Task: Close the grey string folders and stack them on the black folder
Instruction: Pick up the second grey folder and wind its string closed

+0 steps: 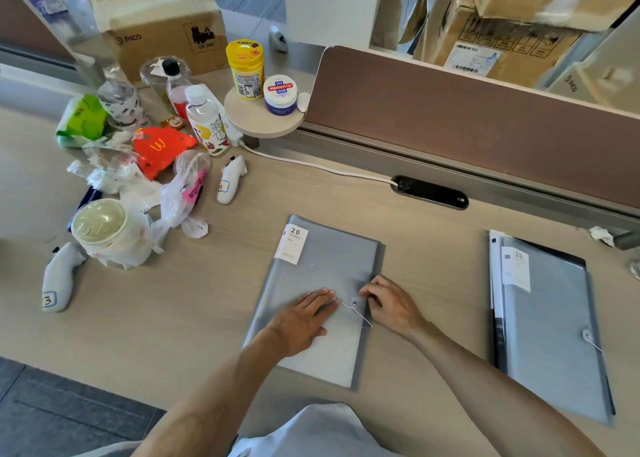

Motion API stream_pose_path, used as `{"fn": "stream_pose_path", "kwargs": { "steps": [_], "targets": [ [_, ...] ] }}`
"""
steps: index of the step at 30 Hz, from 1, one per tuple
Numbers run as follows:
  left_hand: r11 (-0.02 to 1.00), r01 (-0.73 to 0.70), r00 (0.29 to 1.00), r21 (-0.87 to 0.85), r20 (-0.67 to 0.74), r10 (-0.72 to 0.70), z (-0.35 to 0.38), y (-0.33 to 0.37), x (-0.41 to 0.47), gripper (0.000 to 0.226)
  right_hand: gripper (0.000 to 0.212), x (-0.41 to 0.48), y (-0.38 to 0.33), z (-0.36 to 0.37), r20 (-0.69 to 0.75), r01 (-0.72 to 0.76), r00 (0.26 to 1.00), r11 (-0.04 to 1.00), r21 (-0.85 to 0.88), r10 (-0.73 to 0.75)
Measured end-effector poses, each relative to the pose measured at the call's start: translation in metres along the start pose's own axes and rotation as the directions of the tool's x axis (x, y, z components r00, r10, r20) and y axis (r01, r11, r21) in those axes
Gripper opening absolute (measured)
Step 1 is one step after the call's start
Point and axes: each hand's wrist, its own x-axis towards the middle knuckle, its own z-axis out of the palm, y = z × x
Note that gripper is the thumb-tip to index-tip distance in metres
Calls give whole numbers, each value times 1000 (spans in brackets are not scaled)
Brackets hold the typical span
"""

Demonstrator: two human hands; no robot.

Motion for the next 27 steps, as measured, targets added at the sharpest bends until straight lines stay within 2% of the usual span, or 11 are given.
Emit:
{"fn": "stream_pose_path", "kwargs": {
  "steps": [3,7,11,13,16,19,27],
  "targets": [
    [1000,-17,999,2,-29,17,-1,1,1,68,22,3,-5,-3,-15,19,1000,1000,-9,-19],
    [999,-26,999,38,-34,27,-4,2,1,70,32,11,-14,-2,86,140,987,989,-55,-135],
    [998,-23,999,64,-30,25,-6,3,1,70,19,14,-22,3,83,298,954,943,-149,-289],
    [998,-20,999,63,-35,22,-6,3,1,70,20,15,-27,5,91,341,940,910,-235,-329],
    [998,-18,999,66,-33,20,-8,4,1,71,25,16,-31,8,79,301,954,902,-310,-291],
    [998,-15,999,63,-35,17,-9,5,1,72,26,15,-33,9,63,177,984,950,-258,-166],
    [999,-5,999,47,-31,6,-8,5,1,73,9,21,-39,2,111,215,973,965,-147,-200]
  ]
}}
